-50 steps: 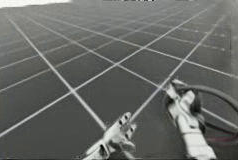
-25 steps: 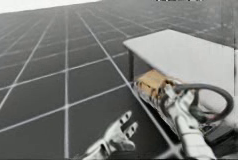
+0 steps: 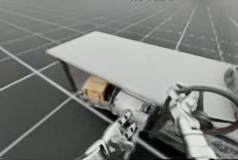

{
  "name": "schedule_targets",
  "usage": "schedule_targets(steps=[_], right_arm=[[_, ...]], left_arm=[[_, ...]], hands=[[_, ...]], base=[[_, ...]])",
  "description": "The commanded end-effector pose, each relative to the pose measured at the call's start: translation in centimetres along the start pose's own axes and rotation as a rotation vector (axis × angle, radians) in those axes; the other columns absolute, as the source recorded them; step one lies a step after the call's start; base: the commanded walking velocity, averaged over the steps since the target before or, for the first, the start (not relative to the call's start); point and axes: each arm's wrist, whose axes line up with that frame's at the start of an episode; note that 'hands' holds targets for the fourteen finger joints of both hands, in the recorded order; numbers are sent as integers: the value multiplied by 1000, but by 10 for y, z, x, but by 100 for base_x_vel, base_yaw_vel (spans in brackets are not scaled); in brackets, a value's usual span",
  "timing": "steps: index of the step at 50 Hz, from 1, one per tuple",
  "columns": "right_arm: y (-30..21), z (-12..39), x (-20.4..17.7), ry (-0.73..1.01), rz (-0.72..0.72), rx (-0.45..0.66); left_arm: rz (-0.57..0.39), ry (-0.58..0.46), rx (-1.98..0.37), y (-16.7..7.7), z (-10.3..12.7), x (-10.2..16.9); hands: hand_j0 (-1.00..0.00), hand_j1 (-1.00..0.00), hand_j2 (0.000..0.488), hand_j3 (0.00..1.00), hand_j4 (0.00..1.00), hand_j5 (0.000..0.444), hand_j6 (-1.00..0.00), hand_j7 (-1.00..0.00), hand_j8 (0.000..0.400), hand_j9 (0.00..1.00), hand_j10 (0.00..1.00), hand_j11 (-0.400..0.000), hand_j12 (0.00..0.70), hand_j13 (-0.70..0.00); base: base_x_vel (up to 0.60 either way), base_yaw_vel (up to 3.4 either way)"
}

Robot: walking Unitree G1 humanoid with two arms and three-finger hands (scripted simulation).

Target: Pick up and drop off the object

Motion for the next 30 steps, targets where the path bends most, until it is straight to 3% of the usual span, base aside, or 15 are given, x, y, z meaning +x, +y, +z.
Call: schedule_targets(steps=[1, 30], right_arm=[[2, 4, 0, -10, 18, 23], [2, 4, 0, -10, 18, 23]], left_arm=[[3, -3, 18, -4, 2, 0], [3, -3, 18, -4, 2, 0]], hands=[[0, 0, 0, 1000, 1000, 0, 0, 0, 0, 1000, 1000, -400, 0, -700], [0, 0, 0, 1000, 1000, 0, 0, 0, 0, 1000, 1000, -400, 0, -700]], base=[[21, -67], [20, -45]])
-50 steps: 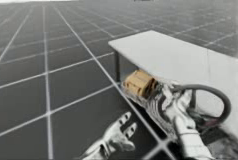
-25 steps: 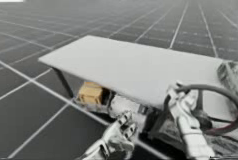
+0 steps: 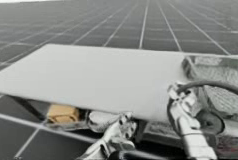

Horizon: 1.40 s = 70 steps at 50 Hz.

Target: Pick up and drop off the object

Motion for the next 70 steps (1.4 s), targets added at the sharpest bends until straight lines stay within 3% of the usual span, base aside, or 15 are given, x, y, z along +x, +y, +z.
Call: schedule_targets(steps=[1, 14, 15, 21, 37, 43, 50, 51, 52, 53, 54, 55, 56, 57, 70], right_arm=[[10, 3, -4, -22, 23, -15], [10, 3, -4, -22, 23, -15], [170, 51, 123, -9, 180, -39], [184, 74, 156, -20, 233, 13], [2, 410, 133, -562, -56, 96], [-195, 414, 144, -549, -362, 224], [-269, 341, 180, -376, -505, 263], [-265, 331, 190, -377, -508, 237], [-250, 336, 201, -331, -494, 208], [-239, 330, 201, -322, -500, 195], [-228, 332, 209, -313, -489, 164], [-216, 330, 212, -303, -500, 149], [-211, 329, 216, -298, -496, 126], [-207, 326, 217, -276, -505, 113], [-165, 268, 83, -419, -207, -183]], left_arm=[[3, -10, -21, 5, -1, -3], [3, -10, -21, 5, -1, -3], [78, -150, -40, 5, 117, 121], [172, -163, 35, -13, 120, 120], [-84, -147, 140, -106, 85, 132], [-139, -14, 227, -144, 58, 160], [-106, 10, 246, -155, 43, 166], [-83, 8, 232, -151, 39, 162], [-76, 0, 223, -143, 47, 160], [-72, -17, 196, -141, 53, 153], [-57, -18, 188, -135, 52, 153], [-44, -23, 174, -129, 56, 156], [-37, -11, 169, -126, 54, 157], [-50, -27, 155, -126, 55, 154], [-98, -202, 202, -145, 84, 131]], hands=[[0, 0, 0, 1000, 1000, 0, 0, 0, 0, 1000, 1000, -400, 0, -700], [0, 0, 0, 1000, 1000, 0, 0, 0, 0, 1000, 1000, -400, 0, -700], [0, 0, 0, 1000, 1000, 0, 0, 0, 0, 1000, 1000, -400, 0, -700], [0, 0, 0, 1000, 1000, 0, 0, 0, 0, 1000, 1000, -400, 0, -700], [0, 0, 0, 1000, 1000, 0, 0, 0, 0, 1000, 1000, -400, 0, -700], [0, 0, 0, 1000, 1000, 0, 0, 0, 0, 1000, 1000, -400, 0, -700], [0, 0, 0, 1000, 1000, 0, 0, 0, 0, 1000, 1000, -400, 0, -700], [0, 0, 0, 932, 1000, 34, 0, 0, 0, 1000, 1000, -400, 0, -700], [0, 0, 0, 211, 978, 383, 0, 0, 0, 1000, 1000, -400, 0, -700], [0, 0, 0, 0, 190, 95, 0, 0, 0, 1000, 1000, -400, 0, -700], [0, 0, 0, 0, 0, 0, 0, 0, 0, 932, 1000, -400, 0, -700], [0, 0, 0, 0, 0, 0, 0, 0, 0, 211, 978, -391, 0, -684], [0, 0, 0, 0, 0, 0, 0, 0, 0, 0, 190, -76, 0, -133], [0, 0, 0, 0, 0, 0, 0, 0, 0, 0, 0, 0, 0, 0], [0, 0, 0, 0, 0, 0, 0, 0, 0, 0, 0, 0, 0, 0]], base=[[19, -30], [18, -24], [0, 31], [0, 41], [0, 28], [0, 0], [0, -14], [0, -7], [0, -4], [0, -1], [0, 1], [0, 10], [0, 12], [0, 13], [0, 18]])
